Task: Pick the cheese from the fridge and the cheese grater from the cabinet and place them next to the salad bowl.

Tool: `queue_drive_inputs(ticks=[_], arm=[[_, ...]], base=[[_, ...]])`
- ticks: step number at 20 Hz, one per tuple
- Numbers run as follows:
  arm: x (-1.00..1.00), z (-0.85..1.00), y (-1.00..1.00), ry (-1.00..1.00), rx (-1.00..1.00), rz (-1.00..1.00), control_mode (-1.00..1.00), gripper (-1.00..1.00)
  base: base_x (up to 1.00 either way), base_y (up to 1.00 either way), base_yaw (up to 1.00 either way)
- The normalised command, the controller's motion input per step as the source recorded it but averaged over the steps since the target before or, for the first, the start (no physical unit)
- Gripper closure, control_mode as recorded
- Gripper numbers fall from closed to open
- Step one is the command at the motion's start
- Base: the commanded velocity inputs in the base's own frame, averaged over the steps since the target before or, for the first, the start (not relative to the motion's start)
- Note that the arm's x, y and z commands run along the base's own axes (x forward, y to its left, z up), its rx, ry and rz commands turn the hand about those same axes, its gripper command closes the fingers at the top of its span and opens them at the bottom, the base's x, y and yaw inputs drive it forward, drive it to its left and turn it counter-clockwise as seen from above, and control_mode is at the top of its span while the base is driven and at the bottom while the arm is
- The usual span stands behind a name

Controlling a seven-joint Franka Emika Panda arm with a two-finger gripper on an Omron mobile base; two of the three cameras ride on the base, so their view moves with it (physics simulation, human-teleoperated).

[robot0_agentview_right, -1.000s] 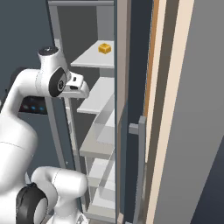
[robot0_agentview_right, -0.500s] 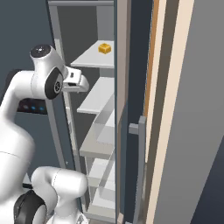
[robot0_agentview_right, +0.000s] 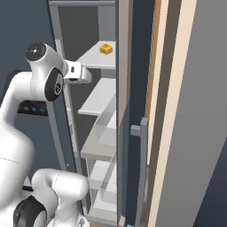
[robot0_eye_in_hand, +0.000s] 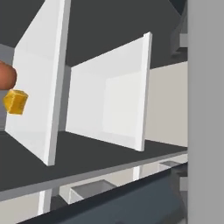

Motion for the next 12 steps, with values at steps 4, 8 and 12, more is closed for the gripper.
queue_drive_inputs(ticks=[4,8,12], arm=[[0.22,0.28,-0.12,0.0,0.0,0.0,-1.0,-1.0],[0.25,0.29,-0.14,0.0,0.01,0.01,-1.0,-1.0],[0.23,0.26,-0.12,0.0,0.05,0.02,-1.0,-1.0]], base=[[0.0,0.0,0.0],[0.0,0.0,0.0],[0.0,0.0,0.0]])
